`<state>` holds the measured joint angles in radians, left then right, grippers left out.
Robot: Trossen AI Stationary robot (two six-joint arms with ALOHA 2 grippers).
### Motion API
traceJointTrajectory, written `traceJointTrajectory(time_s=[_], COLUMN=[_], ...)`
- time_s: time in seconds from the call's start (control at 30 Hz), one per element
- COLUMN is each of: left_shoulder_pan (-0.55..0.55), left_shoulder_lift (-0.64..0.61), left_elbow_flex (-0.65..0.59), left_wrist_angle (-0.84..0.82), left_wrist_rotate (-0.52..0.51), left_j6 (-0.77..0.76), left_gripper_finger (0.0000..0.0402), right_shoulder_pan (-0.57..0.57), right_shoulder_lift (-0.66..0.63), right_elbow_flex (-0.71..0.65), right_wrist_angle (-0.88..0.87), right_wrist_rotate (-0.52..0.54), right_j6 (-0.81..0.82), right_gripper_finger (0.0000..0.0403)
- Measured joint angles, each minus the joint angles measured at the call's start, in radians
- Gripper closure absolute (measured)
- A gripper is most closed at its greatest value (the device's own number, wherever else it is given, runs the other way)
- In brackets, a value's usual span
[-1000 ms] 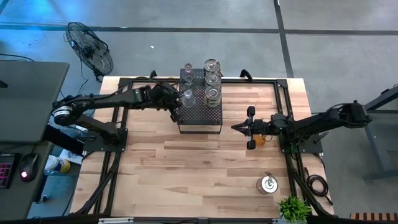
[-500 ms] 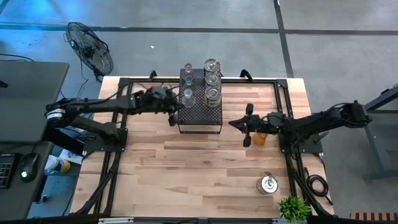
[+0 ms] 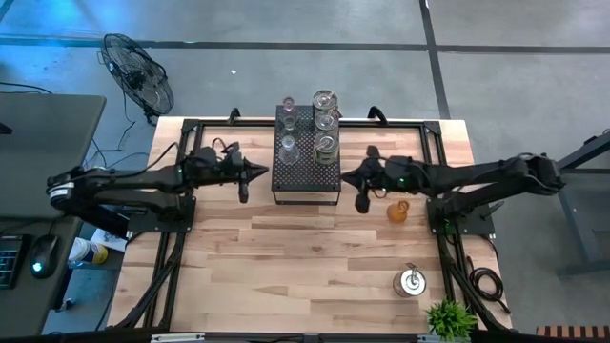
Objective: Pick & Place candle stick holders
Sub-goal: Adjust the green scented candle on the shelf
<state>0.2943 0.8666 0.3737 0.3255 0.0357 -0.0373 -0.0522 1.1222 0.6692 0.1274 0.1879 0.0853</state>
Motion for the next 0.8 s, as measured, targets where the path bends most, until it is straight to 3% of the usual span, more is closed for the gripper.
traceJointTrajectory(time_s=[0.13, 0.3, 0.8], left_shoulder_pan=[0.000, 0.000, 0.000], left_shoulder_lift=[-0.027, -0.028, -0.028], left_elbow_flex=[-0.013, -0.015, -0.015], left_wrist_angle=[0.002, -0.004, -0.008], left_wrist_rotate=[0.000, 0.000, -0.001], left_j6=[0.005, 0.006, 0.006], left_gripper_finger=[0.0401, 0.0401, 0.0402], right_shoulder_pan=[-0.063, -0.137, -0.223], right_shoulder_lift=[0.111, 0.189, 0.202], right_elbow_flex=[-0.001, -0.001, -0.001], right_wrist_angle=[0.114, 0.191, 0.254], right_wrist_rotate=[-0.101, -0.112, -0.124], right_j6=[-0.011, 0.009, 0.005], right_gripper_finger=[0.0403, 0.0403, 0.0403])
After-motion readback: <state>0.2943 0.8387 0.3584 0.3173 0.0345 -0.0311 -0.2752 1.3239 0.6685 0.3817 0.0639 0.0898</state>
